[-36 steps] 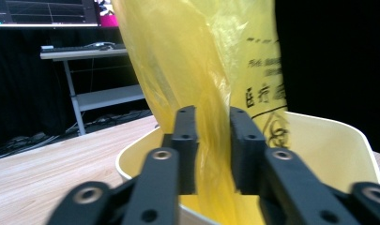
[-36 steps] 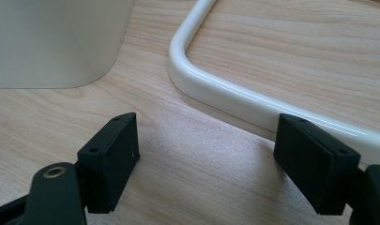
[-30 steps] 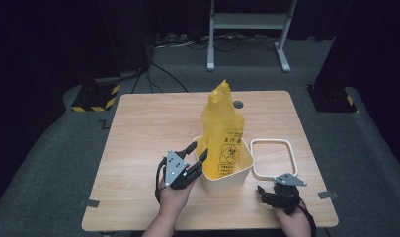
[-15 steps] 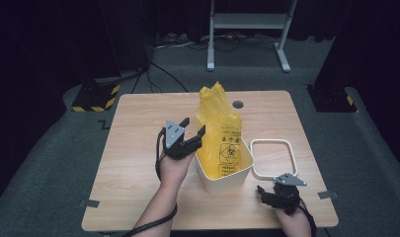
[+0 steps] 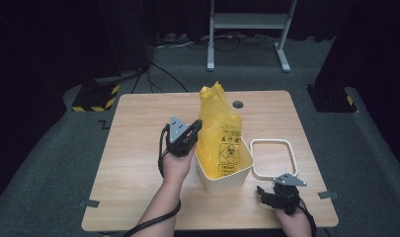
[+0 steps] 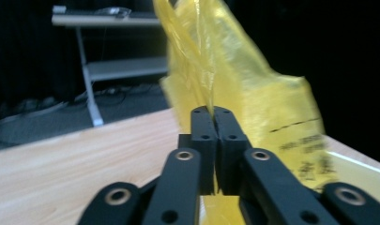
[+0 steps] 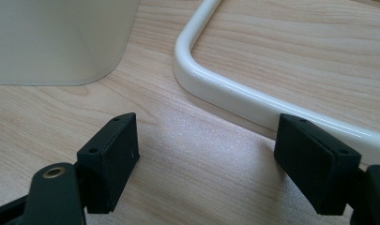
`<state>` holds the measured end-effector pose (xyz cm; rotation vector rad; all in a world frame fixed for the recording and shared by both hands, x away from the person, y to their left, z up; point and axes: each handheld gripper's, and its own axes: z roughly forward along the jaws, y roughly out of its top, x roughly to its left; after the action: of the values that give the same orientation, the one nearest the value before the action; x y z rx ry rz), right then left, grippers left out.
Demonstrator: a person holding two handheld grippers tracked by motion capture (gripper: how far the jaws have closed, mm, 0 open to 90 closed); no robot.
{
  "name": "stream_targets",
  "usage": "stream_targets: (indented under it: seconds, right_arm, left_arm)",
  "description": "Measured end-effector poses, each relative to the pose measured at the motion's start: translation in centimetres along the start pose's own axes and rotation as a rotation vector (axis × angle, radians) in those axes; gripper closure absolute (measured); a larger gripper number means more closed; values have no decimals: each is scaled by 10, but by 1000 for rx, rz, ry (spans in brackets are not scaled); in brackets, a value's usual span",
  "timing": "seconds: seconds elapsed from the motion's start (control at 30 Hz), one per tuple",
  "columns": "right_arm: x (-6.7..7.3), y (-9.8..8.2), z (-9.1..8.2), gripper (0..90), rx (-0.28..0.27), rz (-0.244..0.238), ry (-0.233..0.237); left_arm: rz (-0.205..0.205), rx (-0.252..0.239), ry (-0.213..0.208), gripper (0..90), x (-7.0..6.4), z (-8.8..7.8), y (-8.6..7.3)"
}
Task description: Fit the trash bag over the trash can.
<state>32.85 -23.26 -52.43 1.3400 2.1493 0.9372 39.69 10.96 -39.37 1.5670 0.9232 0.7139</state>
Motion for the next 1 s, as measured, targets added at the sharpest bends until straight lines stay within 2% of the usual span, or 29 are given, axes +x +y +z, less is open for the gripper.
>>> stream_targets:
  seconds: [0.1, 0.2, 0.37, 0.47, 0.57, 0.6, 0.7, 0.8, 0.87, 0.93, 1.0]
  right_arm:
    - [0, 0, 0, 220, 0, 0, 1]
    - [0, 0, 0, 218, 1, 0, 0]
    - [1, 0, -1, 215, -3, -19, 9]
    - [5, -2, -3, 215, -30, -52, -16]
    - [8, -2, -8, 179, -46, -58, -36]
    - [8, -1, -11, 179, -63, -47, -42]
    - [10, 3, -17, 186, -100, -26, -50]
    - [15, 8, -25, 185, -132, -31, -49]
    - [18, 13, -32, 185, -163, -37, -32]
    - [22, 19, -42, 182, -212, -47, -14]
    - [25, 26, -50, 181, -256, -44, -1]
  left_arm:
    - [42, -31, -17, 899, -7, -13, 1]
    - [53, -67, -37, 900, -13, -26, -2]
    - [79, -104, -98, 899, -26, -51, -15]
    - [77, -129, -124, 898, -34, -63, -24]
    - [118, -140, -138, 898, -44, -71, -33]
    - [134, -140, -140, 897, -45, -73, -35]
    - [138, -138, -148, 897, -49, -75, -44]
    - [132, -143, -171, 897, -50, -78, -52]
    - [135, -144, -186, 897, -52, -79, -55]
    - [177, -139, -195, 897, -55, -80, -55]
    - [184, -139, -203, 897, -58, -84, -57]
